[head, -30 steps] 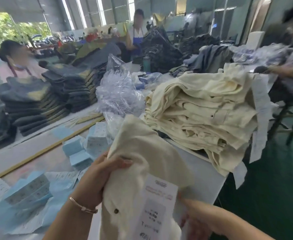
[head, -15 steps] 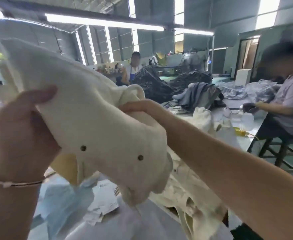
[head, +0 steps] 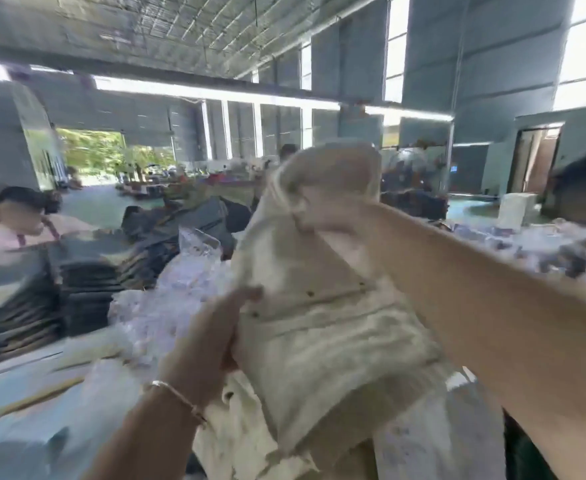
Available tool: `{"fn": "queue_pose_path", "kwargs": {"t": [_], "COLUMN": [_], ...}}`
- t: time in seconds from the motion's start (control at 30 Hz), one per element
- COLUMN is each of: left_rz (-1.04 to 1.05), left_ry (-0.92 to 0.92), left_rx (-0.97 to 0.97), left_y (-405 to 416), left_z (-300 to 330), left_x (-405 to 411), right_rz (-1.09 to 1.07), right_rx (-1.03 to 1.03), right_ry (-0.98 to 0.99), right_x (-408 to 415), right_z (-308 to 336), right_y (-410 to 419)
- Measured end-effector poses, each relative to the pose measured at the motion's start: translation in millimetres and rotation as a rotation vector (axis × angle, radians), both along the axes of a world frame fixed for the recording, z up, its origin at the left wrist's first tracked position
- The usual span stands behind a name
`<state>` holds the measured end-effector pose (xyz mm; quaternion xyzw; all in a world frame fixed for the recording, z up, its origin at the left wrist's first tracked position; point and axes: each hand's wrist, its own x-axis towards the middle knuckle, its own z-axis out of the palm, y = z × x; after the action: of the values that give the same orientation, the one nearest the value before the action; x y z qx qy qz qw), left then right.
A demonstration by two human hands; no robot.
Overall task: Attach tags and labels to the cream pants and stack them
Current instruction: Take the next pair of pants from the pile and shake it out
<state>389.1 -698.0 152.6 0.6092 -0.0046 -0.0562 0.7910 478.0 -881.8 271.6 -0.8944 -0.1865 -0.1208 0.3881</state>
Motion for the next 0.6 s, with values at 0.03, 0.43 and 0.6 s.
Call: {"fn": "queue_pose_path", "kwargs": {"t": [0.03, 0.43, 0.6], "left_rz": [0.026, 0.132, 0.351], "left_ry": [0.000, -0.138, -0.705], "left_rx": [0.091, 0.002, 0.535], "left_y": [-7.8, -20.7, -13.2], "left_z": [-20.1, -25.8, 2.9], "left_x": [-3.7, 28.4, -6.8], "right_rz": [0.032, -0.019, -0.044], "right_rx": [-0.091, 0.062, 0.167], "right_ry": [0.143, -0.105, -0.259], "right_x": [8.2, 26.6, 8.7], "right_z": [-21.2, -72.9, -22.8], "right_y": [-3.5, -19.5, -34.0]}}
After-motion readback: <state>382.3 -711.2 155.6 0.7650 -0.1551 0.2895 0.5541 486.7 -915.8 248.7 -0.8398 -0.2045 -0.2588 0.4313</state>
